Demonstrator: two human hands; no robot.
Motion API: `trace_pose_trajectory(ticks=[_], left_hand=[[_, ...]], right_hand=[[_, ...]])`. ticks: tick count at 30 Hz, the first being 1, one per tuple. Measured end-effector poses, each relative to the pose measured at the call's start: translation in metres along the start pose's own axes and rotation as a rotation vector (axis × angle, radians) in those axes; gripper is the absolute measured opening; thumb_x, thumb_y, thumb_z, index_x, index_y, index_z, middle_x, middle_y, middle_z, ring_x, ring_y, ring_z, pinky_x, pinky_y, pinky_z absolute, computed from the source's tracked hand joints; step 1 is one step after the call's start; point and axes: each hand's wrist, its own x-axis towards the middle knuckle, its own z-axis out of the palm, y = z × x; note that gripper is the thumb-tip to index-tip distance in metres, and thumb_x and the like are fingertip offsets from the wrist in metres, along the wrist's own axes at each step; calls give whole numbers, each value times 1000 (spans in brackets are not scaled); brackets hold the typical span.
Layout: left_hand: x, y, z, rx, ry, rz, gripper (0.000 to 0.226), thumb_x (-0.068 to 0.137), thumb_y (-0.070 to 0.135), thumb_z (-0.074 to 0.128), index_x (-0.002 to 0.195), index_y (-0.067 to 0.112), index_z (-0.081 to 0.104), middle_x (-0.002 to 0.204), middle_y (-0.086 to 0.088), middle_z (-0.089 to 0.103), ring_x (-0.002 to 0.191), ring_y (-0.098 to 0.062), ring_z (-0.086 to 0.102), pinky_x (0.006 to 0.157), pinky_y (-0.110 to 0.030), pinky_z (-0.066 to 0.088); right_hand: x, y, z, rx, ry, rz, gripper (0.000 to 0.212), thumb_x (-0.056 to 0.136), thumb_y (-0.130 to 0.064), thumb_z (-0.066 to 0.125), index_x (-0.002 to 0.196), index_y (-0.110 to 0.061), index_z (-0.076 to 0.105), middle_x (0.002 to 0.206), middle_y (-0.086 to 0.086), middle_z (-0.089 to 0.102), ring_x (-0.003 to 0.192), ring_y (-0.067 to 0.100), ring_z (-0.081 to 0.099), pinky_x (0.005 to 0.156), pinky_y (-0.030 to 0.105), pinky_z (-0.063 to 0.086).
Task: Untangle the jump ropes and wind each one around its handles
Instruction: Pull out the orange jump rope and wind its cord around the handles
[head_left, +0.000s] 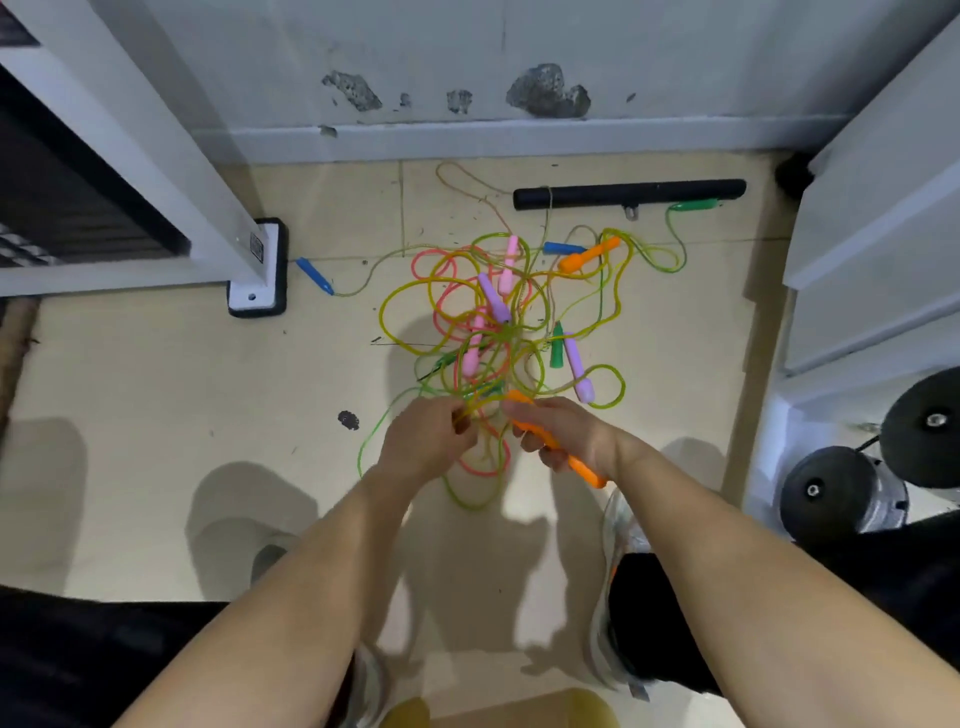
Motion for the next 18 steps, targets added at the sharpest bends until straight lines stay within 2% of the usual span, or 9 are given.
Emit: trace_pose_trajectory(ticks=[3,5,8,10,11,12,14,16,18], left_hand=[[-15,5,-27,-85,69,16,25,86,36,67,68,27,52,76,3,61,79,-20,60,62,-33,43],[-24,14,-46,-194,67,-7,25,93,43,63,74,26,61,80,3,67,81,-17,62,69,-33,46],[-43,38,-81,-356,-13,52,38,102,39,53,76,16,69,75,2,74,76,-15,67,82,-39,52],[-60,59,-105,-564,-121,69,37,104,31,51,77,10,66,67,-3,72,60,-13,65,69,-35,56],[-69,68,-117,-644,-160,65,34,104,29,51,80,8,64,64,-5,69,54,-12,63,61,-30,56],[-78,75,-129,-707,-186,57,32,104,29,51,83,8,64,62,-4,67,49,-13,61,54,-25,54],[-89,83,-149,-858,-218,42,30,104,30,51,86,9,63,60,-1,62,44,-12,56,44,-21,48],[-93,84,-162,-989,-208,4,33,103,34,51,86,9,64,58,2,58,44,-12,51,40,-19,41],[-92,83,-167,-1056,-139,-56,35,102,39,53,85,9,64,56,3,58,49,-14,46,39,-17,35]], right_hand=[[-34,-20,15,53,-78,-189,28,88,-32,74,68,-23,57,61,-2,37,49,14,25,50,29,16],[-53,-31,22,69,-29,-272,37,90,-17,72,58,-25,56,56,-2,37,47,16,28,50,30,20],[-70,-40,27,33,194,-376,30,84,-20,74,61,-25,56,64,6,45,60,25,41,57,35,34],[-78,-43,26,-11,299,-399,8,83,-22,72,79,-25,66,80,1,61,78,23,56,74,38,45],[-81,-45,26,-8,291,-397,11,83,-21,70,92,-27,70,92,-5,68,90,19,62,84,38,48],[-84,-45,27,12,239,-389,25,80,-21,68,104,-28,72,103,-10,71,100,15,63,91,37,47],[-91,-44,36,60,62,-340,46,71,-25,59,115,-19,72,113,-8,73,105,11,64,92,32,45],[-96,-41,50,67,-97,-264,42,69,-26,54,104,-14,75,109,5,75,106,19,68,100,38,43],[-98,-40,61,52,-115,-260,26,72,-28,55,82,-16,76,97,11,75,102,26,70,110,47,38]])
